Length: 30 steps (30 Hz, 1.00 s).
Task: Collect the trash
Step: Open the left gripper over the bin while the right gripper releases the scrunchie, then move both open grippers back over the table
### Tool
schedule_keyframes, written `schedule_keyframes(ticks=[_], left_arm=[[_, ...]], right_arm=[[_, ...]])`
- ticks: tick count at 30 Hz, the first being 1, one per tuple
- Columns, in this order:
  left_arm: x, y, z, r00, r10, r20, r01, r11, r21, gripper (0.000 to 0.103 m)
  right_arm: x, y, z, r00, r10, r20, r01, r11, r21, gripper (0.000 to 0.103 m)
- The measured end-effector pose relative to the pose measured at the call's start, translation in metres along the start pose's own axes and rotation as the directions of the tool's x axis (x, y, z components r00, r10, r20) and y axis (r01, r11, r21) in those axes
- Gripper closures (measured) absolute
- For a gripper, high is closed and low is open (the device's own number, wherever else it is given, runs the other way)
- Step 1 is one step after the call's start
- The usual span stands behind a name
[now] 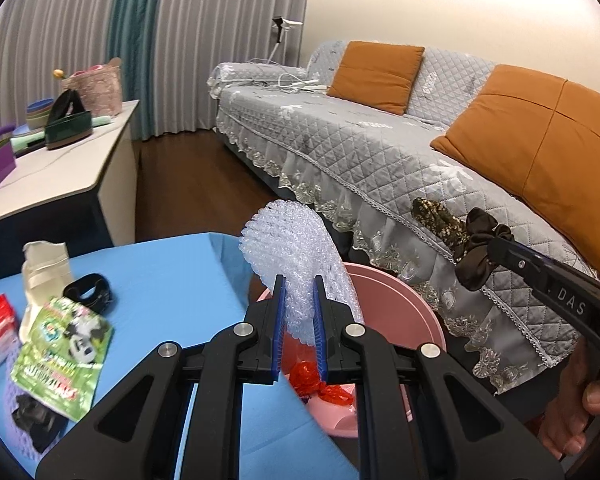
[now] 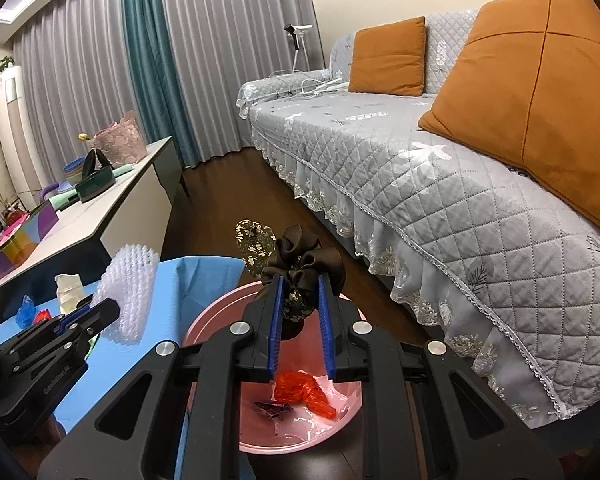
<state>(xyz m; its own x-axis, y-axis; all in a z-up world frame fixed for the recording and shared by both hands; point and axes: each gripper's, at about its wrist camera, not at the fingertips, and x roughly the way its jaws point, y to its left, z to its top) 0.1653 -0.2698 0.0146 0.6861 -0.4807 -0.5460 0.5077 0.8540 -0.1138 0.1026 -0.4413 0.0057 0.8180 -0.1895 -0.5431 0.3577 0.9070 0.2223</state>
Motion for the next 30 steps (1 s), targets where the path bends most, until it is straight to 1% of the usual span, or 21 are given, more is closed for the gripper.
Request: schedule_keyframes(ticks=[4, 11, 12, 13, 14, 15, 16, 17, 18, 21, 24, 30], left_arm=[[0.013, -0.004, 0.002, 1.0, -0.012, -0.009, 0.012, 1.0, 0.012, 0.09], [0.037, -0.006, -0.001, 0.997, -0.05, -0.056, 0.052, 0.998, 0.028, 0.09], [0.042, -0.006, -0.002, 0.995, -0.067, -0.076, 0.069, 0.997, 0.026, 0.087], [0.045, -0.005, -0.003, 0.993, -0.073, -0.09, 0.076, 0.997, 0.024, 0.084], [0.049, -0.004, -0.004, 0.991, -0.079, -0.106, 0.082, 0.996, 0.022, 0.074], [0.052, -0.002, -0.005, 0.988, -0.084, -0.129, 0.087, 0.996, 0.014, 0.064], [0.053, 0.0, -0.006, 0.987, -0.09, -0.135, 0.091, 0.996, 0.005, 0.063], [0.052, 0.002, -0.007, 0.987, -0.09, -0.137, 0.09, 0.996, -0.004, 0.063], [0.049, 0.006, -0.009, 0.987, -0.086, -0.135, 0.084, 0.996, -0.014, 0.063], [0.039, 0.013, -0.012, 0.988, -0.081, -0.128, 0.077, 0.996, -0.033, 0.063], [0.026, 0.019, -0.012, 0.991, -0.062, -0.12, 0.058, 0.998, -0.035, 0.063], [-0.018, 0.035, -0.012, 0.997, -0.013, -0.082, 0.008, 0.998, -0.062, 0.063]], right_arm=[[0.005, 0.001, 0.0, 1.0, -0.003, -0.006, 0.003, 1.0, -0.003, 0.086], [0.015, 0.002, 0.001, 1.0, -0.002, -0.02, 0.002, 1.0, 0.005, 0.084], [0.016, 0.002, 0.001, 1.0, -0.001, -0.024, 0.001, 1.0, 0.007, 0.08], [0.017, 0.002, 0.001, 1.0, -0.002, -0.028, 0.002, 1.0, 0.011, 0.08], [0.019, 0.002, 0.0, 0.999, -0.008, -0.036, 0.009, 1.0, 0.015, 0.077], [0.02, 0.001, 0.0, 0.999, -0.012, -0.039, 0.013, 1.0, 0.019, 0.064], [0.02, 0.001, 0.0, 0.999, -0.017, -0.038, 0.018, 0.999, 0.026, 0.058], [0.02, 0.001, 0.001, 0.999, -0.019, -0.038, 0.02, 0.999, 0.03, 0.05], [0.02, 0.001, 0.001, 0.999, -0.019, -0.038, 0.02, 0.999, 0.033, 0.047], [0.018, 0.003, 0.002, 0.999, -0.014, -0.032, 0.015, 0.999, 0.036, 0.047], [0.013, 0.009, 0.004, 1.0, -0.001, -0.022, 0.002, 0.999, 0.038, 0.047], [-0.004, 0.031, 0.005, 0.999, 0.051, 0.008, -0.052, 0.999, 0.018, 0.047]])
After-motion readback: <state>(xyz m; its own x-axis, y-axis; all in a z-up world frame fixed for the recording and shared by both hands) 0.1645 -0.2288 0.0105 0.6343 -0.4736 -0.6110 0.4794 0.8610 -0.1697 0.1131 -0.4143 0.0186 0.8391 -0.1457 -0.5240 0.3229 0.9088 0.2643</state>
